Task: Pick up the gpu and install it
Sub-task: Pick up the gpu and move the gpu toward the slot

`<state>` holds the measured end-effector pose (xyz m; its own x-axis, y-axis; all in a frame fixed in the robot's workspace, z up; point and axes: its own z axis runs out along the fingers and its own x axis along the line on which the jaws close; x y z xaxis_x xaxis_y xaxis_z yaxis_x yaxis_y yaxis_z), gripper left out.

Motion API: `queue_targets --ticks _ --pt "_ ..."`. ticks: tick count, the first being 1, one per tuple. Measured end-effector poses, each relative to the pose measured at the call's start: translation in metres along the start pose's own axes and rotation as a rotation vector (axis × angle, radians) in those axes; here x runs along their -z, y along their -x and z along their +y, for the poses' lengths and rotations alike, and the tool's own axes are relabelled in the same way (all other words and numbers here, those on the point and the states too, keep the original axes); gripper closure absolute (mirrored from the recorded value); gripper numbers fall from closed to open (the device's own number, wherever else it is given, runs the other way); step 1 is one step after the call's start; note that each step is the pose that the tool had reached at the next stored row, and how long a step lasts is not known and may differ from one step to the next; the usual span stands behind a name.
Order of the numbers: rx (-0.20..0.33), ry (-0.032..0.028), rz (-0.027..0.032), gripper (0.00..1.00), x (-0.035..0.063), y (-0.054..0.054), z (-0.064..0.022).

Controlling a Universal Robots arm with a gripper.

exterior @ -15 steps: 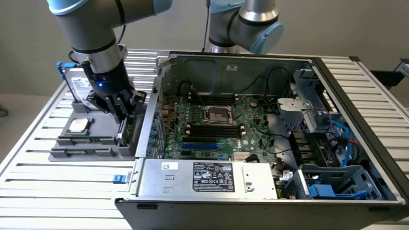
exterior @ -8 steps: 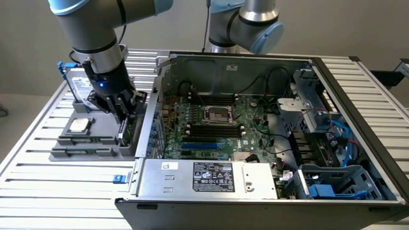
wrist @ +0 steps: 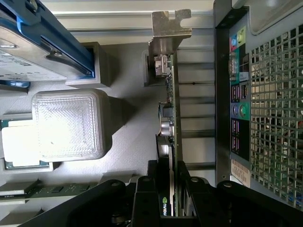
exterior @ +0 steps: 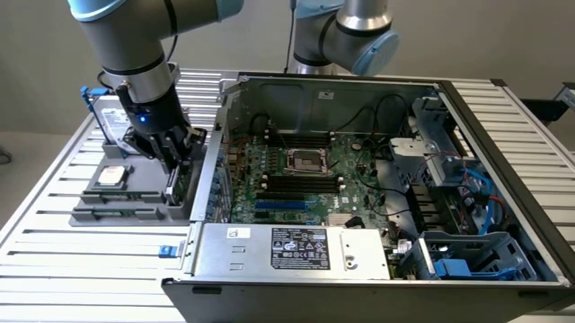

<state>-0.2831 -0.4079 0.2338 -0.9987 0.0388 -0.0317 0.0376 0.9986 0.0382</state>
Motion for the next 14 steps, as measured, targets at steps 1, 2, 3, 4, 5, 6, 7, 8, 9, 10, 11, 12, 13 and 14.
queue_targets --ticks 1,2,3,4,5,6,7,8,9,10,11,12,13,14 --pt "0.000 0.0002 -0.0002 0.73 0.0001 0.000 0.0000" --pt "0.000 0.0001 -0.0001 0.73 0.0003 0.000 0.0000" --pt "0.000 0.0000 0.0001 0.73 0.0007 0.000 -0.0001" --pt "0.000 -0.0002 0.0003 0.73 0.0015 0.000 -0.0001" --pt "0.000 -0.0001 0.0001 0.73 0.0024 0.000 -0.0001" --pt "0.000 0.0000 0.0000 0.73 0.0036 0.000 0.0000" --pt "0.000 0.0000 0.0001 0.73 0.0053 0.000 0.0000" --pt "0.000 0.0000 0.0001 0.73 0.0069 0.000 0.0000" --pt "0.000 0.0000 0.0001 0.73 0.0088 0.000 0.0000" --pt "0.000 -0.0001 0.0001 0.73 0.0107 0.000 0.0000" --pt "0.000 -0.0002 0.0003 0.73 0.0130 0.000 0.0000" --pt "0.000 -0.0001 0.0001 0.73 0.0155 0.001 0.0001" --pt "0.000 0.0000 0.0001 0.73 0.0185 0.001 0.0001" --pt "0.000 -0.0001 0.0002 0.73 0.0219 0.001 0.0002"
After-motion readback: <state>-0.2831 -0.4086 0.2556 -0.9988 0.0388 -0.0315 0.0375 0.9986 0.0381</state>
